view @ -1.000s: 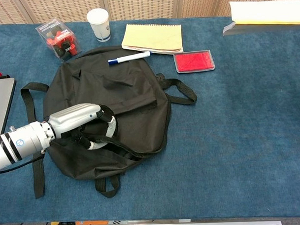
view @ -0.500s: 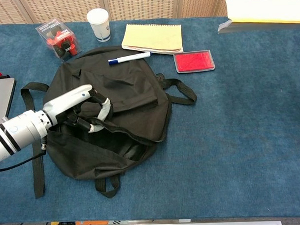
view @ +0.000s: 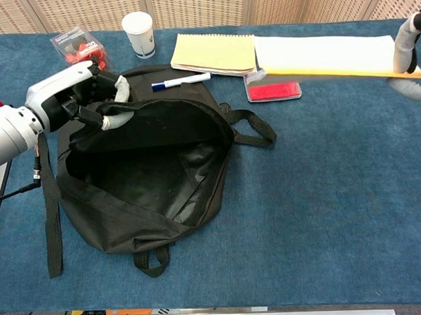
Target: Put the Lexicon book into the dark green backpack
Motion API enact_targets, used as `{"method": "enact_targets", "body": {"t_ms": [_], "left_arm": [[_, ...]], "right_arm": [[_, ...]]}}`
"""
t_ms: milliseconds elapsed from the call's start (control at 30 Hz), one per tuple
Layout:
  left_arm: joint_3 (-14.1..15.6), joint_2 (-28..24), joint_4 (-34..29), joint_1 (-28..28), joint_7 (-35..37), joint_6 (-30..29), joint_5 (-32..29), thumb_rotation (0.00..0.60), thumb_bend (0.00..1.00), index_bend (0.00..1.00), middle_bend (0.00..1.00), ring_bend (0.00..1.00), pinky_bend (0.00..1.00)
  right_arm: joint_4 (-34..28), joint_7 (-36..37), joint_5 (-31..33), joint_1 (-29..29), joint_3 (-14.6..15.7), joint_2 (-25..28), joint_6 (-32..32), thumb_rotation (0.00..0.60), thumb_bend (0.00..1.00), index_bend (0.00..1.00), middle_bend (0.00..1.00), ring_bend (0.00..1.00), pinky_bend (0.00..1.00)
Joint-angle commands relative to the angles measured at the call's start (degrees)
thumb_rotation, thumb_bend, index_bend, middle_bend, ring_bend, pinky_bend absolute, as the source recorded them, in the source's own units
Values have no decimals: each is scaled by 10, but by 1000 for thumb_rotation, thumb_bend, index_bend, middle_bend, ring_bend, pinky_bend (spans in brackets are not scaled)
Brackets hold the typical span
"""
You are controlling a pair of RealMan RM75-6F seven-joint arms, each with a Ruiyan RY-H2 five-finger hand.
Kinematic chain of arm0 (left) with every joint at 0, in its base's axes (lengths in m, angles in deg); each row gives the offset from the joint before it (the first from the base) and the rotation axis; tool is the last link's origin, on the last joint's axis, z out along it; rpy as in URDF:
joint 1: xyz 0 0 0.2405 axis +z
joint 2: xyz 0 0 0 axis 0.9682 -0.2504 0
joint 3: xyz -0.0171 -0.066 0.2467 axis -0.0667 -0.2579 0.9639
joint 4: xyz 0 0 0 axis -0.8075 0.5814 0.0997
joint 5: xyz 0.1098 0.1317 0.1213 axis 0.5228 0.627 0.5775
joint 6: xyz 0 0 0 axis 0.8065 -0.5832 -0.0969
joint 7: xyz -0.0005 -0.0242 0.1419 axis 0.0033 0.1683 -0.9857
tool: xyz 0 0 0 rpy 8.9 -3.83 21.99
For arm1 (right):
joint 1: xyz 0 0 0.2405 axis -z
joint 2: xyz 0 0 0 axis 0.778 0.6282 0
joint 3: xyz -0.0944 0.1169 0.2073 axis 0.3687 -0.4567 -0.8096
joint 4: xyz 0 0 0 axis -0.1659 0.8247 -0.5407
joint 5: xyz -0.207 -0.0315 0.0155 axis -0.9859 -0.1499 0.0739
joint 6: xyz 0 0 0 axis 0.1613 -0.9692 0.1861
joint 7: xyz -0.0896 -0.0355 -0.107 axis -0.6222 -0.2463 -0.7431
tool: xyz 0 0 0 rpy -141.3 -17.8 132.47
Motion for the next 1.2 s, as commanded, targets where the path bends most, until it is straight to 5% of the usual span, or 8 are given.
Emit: {"method": "enact_targets", "body": {"t_ms": [33, 600, 1200], "left_arm": [[-24, -17, -14, -13, 24, 35, -39, 600, 380, 707, 570, 472, 252], [-90, -20, -18, -41, -4, 98, -179, 600, 380, 684, 547, 464, 252], [-160, -70, -52, -41, 49, 199, -249, 600, 380, 677, 538, 463, 252]], "right_arm": [[-25, 33, -46, -10, 19, 5, -6, 600, 315, 764, 703, 490, 602], [-85, 91, -117, -64, 22, -31, 24, 600, 315, 772, 710, 504, 613], [16, 33, -74, -151, -9, -232, 154, 600, 315, 775, 714, 509, 619]]}}
